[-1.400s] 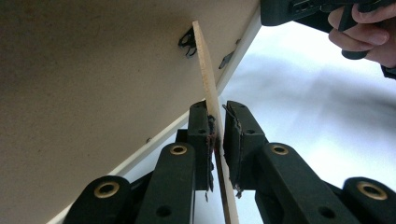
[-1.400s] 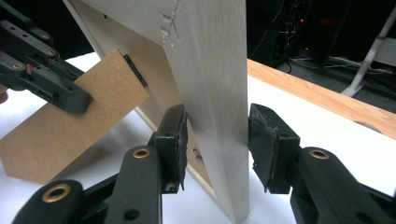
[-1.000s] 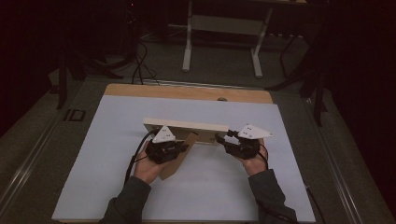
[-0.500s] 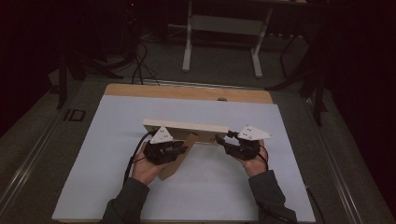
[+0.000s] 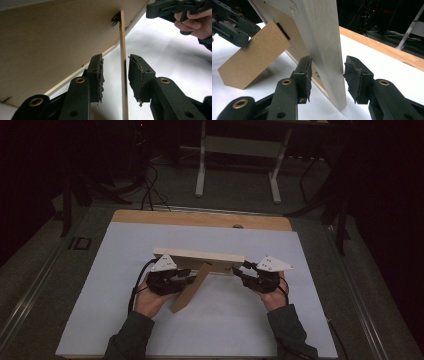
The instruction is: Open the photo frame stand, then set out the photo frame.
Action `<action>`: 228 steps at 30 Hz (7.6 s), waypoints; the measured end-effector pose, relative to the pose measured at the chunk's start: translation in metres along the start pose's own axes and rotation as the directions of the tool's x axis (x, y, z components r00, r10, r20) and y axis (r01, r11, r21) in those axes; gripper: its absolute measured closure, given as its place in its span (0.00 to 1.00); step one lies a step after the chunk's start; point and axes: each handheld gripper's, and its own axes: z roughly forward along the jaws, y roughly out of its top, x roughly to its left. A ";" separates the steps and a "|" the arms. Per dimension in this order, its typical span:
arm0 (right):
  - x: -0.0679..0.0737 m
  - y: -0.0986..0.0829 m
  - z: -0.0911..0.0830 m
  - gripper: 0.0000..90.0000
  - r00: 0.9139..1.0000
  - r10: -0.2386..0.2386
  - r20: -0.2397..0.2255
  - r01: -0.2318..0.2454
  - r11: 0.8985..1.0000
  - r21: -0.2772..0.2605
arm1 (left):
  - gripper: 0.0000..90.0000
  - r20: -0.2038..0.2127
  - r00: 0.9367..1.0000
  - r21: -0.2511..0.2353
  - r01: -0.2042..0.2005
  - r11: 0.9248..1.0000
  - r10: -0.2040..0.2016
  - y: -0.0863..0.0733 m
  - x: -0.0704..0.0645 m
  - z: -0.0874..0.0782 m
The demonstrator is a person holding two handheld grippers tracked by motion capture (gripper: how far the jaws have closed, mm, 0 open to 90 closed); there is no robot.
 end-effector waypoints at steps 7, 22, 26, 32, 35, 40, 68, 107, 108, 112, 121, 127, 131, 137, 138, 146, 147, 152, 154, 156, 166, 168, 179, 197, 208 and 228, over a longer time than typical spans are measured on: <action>-0.001 -0.002 -0.005 0.63 1.000 -0.001 0.001 0.001 1.000 -0.005 | 0.72 0.000 1.000 -0.028 0.014 1.000 -0.014 -0.001 0.005 -0.011; -0.011 -0.013 -0.019 0.67 0.999 0.044 -0.013 -0.044 0.999 -0.005 | 0.77 -0.032 0.999 -0.064 0.026 0.998 -0.028 -0.004 0.012 -0.031; -0.015 -0.015 -0.020 0.69 0.998 0.059 -0.009 -0.059 0.998 0.002 | 0.81 -0.035 0.999 -0.068 0.037 0.997 -0.039 -0.006 0.015 -0.036; -0.023 -0.017 -0.019 0.71 0.995 0.096 -0.002 -0.096 0.995 0.007 | 0.82 -0.087 0.993 -0.087 0.066 0.994 -0.073 -0.008 0.021 -0.044; -0.027 -0.018 -0.016 0.72 0.994 0.110 0.005 -0.110 0.994 0.015 | 0.82 -0.101 0.990 -0.103 0.089 0.991 -0.100 -0.010 0.025 -0.048; -0.031 -0.017 -0.013 0.76 0.990 0.139 0.026 -0.139 0.990 0.011 | 0.82 -0.126 0.985 -0.116 0.100 0.988 -0.115 -0.011 0.029 -0.053; -0.037 -0.003 0.019 0.99 0.979 0.200 0.031 -0.201 0.979 0.019 | 0.91 -0.124 0.986 -0.120 0.096 0.988 -0.111 0.001 0.031 -0.047; -0.029 0.011 0.018 1.00 0.982 0.167 -0.087 -0.166 0.986 0.020 | 0.98 -0.094 0.993 -0.106 0.056 0.993 -0.066 0.029 0.013 -0.020; -0.028 0.012 0.018 1.00 0.982 0.166 -0.090 -0.165 0.986 0.020 | 0.98 -0.093 0.993 -0.107 0.057 0.993 -0.067 0.029 0.013 -0.019; -0.027 0.015 0.017 1.00 0.982 0.162 -0.098 -0.161 0.987 0.018 | 0.98 -0.089 0.994 -0.102 0.056 0.993 -0.065 0.031 0.011 -0.016; -0.025 0.019 0.017 1.00 0.983 0.148 -0.111 -0.147 0.989 0.022 | 0.98 -0.088 0.994 -0.095 0.051 0.994 -0.059 0.035 0.008 -0.009; -0.024 0.023 0.017 1.00 0.983 0.141 -0.122 -0.140 0.990 0.020 | 0.98 -0.086 0.994 -0.098 0.059 0.993 -0.067 0.036 0.009 -0.007; -0.024 0.025 0.018 1.00 0.983 0.136 -0.125 -0.135 0.991 0.022 | 0.98 -0.085 0.994 -0.098 0.058 0.994 -0.066 0.037 0.008 -0.005; -0.022 0.027 0.018 1.00 0.982 0.131 -0.134 -0.129 0.991 0.023 | 0.98 -0.084 0.994 -0.100 0.062 0.993 -0.070 0.039 0.009 -0.002; -0.021 0.028 0.018 1.00 0.982 0.129 -0.137 -0.127 0.992 0.022 | 0.98 -0.083 0.994 -0.103 0.068 0.992 -0.076 0.039 0.010 0.000; -0.020 0.030 0.018 1.00 0.982 0.123 -0.140 -0.121 0.992 0.023 | 1.00 -0.081 0.995 -0.088 0.049 0.995 -0.056 0.043 0.007 0.006; -0.020 0.030 0.018 1.00 0.982 0.121 -0.141 -0.120 0.993 0.021 | 1.00 -0.082 0.995 -0.088 0.050 0.995 -0.057 0.043 0.007 0.006; -0.019 0.031 0.018 1.00 0.982 0.119 -0.147 -0.117 0.993 0.019 | 1.00 -0.090 0.994 -0.088 0.052 0.995 -0.060 0.044 0.008 0.007; -0.018 0.032 0.018 1.00 0.982 0.116 -0.148 -0.114 0.993 0.018 | 1.00 -0.091 0.994 -0.087 0.056 0.995 -0.064 0.045 0.008 0.008; -0.018 0.032 0.017 1.00 0.982 0.114 -0.149 -0.113 0.994 0.017 | 1.00 -0.093 0.994 -0.084 0.053 0.995 -0.061 0.045 0.008 0.008; -0.015 0.033 0.018 1.00 0.981 0.111 -0.161 -0.109 0.994 0.018 | 1.00 -0.092 0.993 -0.081 0.061 0.995 -0.068 0.048 0.009 0.012; -0.015 0.034 0.018 1.00 0.981 0.107 -0.163 -0.105 0.994 0.019 | 1.00 -0.094 0.993 -0.082 0.063 0.995 -0.070 0.049 0.008 0.013; -0.011 0.039 0.019 1.00 0.979 0.092 -0.184 -0.089 0.996 0.021 | 1.00 -0.091 0.993 -0.072 0.063 0.995 -0.069 0.054 0.005 0.019; 0.000 0.045 0.021 1.00 0.972 0.057 -0.228 -0.052 0.998 0.025 | 1.00 -0.094 0.993 -0.060 0.068 0.996 -0.074 0.060 0.010 0.022; 0.008 0.050 0.023 1.00 0.966 0.034 -0.255 -0.028 0.999 0.027 | 1.00 -0.099 0.993 -0.047 0.062 0.997 -0.066 0.063 0.013 0.024; 0.018 0.055 0.025 1.00 0.958 0.002 -0.285 0.004 1.000 0.020 | 1.00 -0.090 0.994 -0.039 0.063 0.997 -0.066 0.066 0.017 0.025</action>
